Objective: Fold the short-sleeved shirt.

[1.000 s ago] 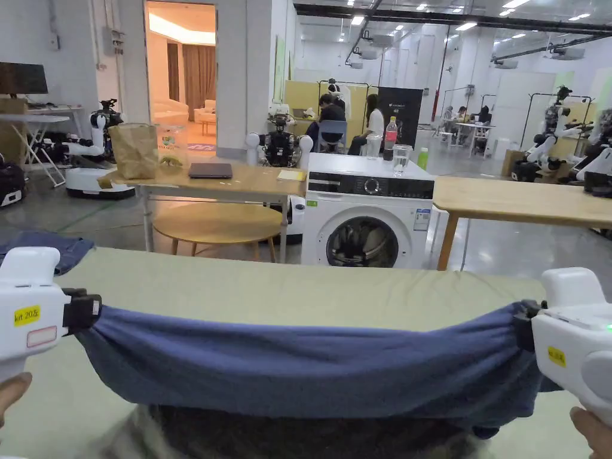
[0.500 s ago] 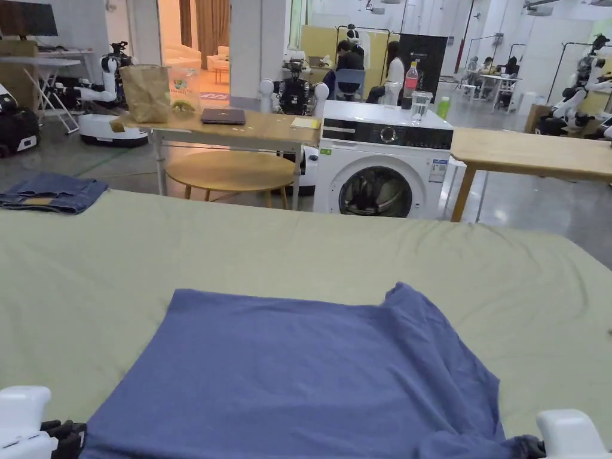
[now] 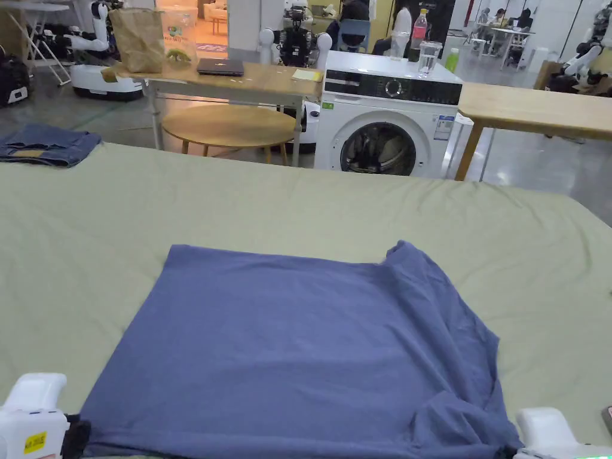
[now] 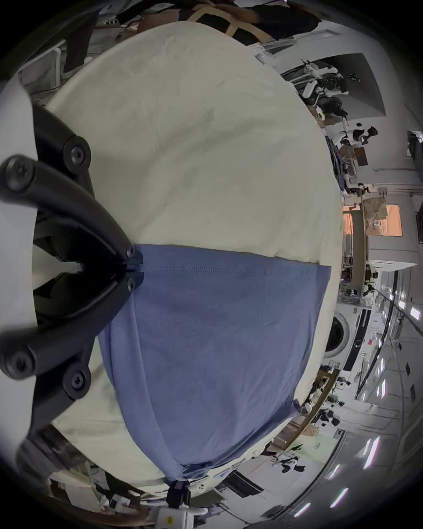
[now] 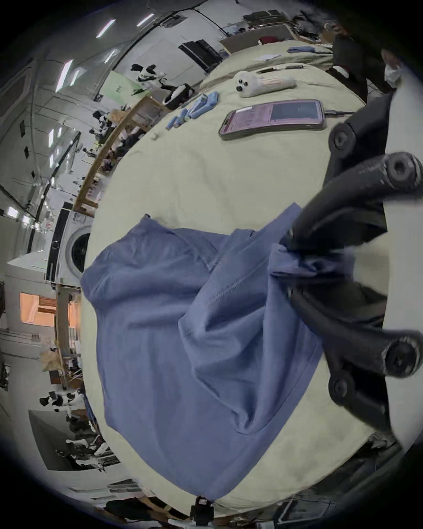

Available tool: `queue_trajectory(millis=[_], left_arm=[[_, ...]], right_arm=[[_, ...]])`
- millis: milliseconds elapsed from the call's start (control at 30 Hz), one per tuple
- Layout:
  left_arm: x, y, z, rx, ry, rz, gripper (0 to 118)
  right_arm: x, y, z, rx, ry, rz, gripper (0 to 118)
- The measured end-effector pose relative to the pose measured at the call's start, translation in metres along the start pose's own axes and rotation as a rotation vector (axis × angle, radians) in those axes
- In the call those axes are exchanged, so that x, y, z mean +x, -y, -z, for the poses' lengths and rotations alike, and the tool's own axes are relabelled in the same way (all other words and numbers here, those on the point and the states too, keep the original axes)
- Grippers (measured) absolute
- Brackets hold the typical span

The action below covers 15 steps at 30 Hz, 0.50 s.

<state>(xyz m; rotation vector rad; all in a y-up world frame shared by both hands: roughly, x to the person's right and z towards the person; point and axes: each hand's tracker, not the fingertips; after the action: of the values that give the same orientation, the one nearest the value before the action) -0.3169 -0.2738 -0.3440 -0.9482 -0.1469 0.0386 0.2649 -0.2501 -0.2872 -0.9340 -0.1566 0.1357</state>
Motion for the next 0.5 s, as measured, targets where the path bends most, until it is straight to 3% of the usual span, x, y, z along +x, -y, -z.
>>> queue_trajectory(millis=[67,100,133,300,500], left_arm=[[0.001,-0.004,-0.007,-0.009,0.015,-0.018,19],[0.002,-0.008,-0.012,-0.007,0.019,-0.027,39],[0.004,-0.013,-0.017,0.001,0.017,-0.034,51],[0.028,-0.033,-0.049,0.21,0.044,-0.026,51],[0.073,-0.049,-0.067,0.465,0.063,0.05,51]], right_arm=[[0.002,-0.005,-0.007,0.012,0.023,0.013,53],[0.003,-0.008,-0.013,0.034,0.018,0.038,58],[0.003,-0.012,-0.02,0.061,0.014,0.061,58],[-0.011,-0.039,-0.049,0.213,0.044,0.127,58],[-0.055,-0.061,-0.074,0.492,-0.032,0.2,56]])
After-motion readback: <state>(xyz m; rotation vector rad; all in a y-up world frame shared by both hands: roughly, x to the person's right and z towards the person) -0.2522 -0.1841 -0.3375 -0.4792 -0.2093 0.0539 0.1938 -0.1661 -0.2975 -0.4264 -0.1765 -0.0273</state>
